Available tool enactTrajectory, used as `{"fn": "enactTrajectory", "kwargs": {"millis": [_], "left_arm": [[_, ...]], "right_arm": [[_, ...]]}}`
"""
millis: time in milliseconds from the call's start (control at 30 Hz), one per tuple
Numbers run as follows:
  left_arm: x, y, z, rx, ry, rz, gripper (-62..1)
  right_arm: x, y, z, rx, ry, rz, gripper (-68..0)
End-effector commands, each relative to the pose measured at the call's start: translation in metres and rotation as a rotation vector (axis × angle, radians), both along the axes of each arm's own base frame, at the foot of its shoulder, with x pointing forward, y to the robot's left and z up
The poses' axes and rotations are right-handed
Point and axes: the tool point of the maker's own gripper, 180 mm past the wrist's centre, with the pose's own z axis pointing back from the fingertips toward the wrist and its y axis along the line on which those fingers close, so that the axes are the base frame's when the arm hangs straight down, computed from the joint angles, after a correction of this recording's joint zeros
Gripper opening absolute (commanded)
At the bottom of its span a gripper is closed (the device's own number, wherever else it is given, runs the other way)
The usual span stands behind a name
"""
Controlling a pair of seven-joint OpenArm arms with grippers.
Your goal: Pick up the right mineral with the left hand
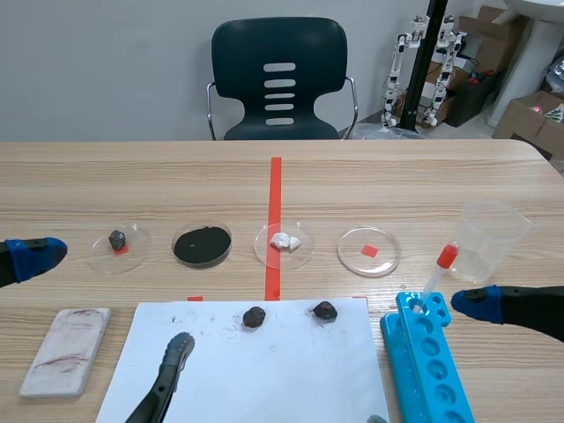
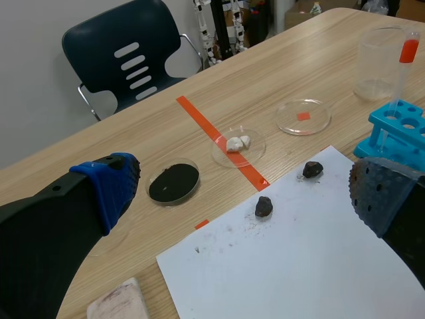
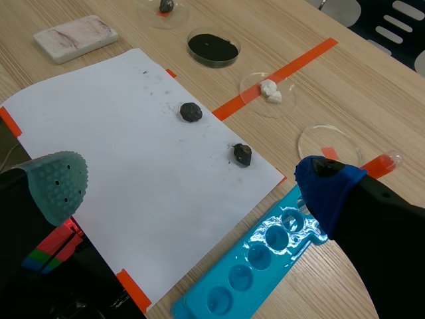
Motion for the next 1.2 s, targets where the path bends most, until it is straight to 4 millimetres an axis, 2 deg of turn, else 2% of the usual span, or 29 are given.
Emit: {"fn": "enactTrajectory", "kwargs": {"millis": [0, 1167], "left_arm": [[0.0015, 0.0002, 0.0049, -0.009, -0.020, 0.001, 1.4], [0.0059, 0.0005, 0.0032, 0.001, -0.016, 0.005, 1.4]], "right_arm": [[0.0033, 0.0005, 0.0070, 0.017, -0.024, 0.001, 0.4], [0.0033, 0.0005, 0.0070, 0.017, -0.024, 0.001, 0.4]]}}
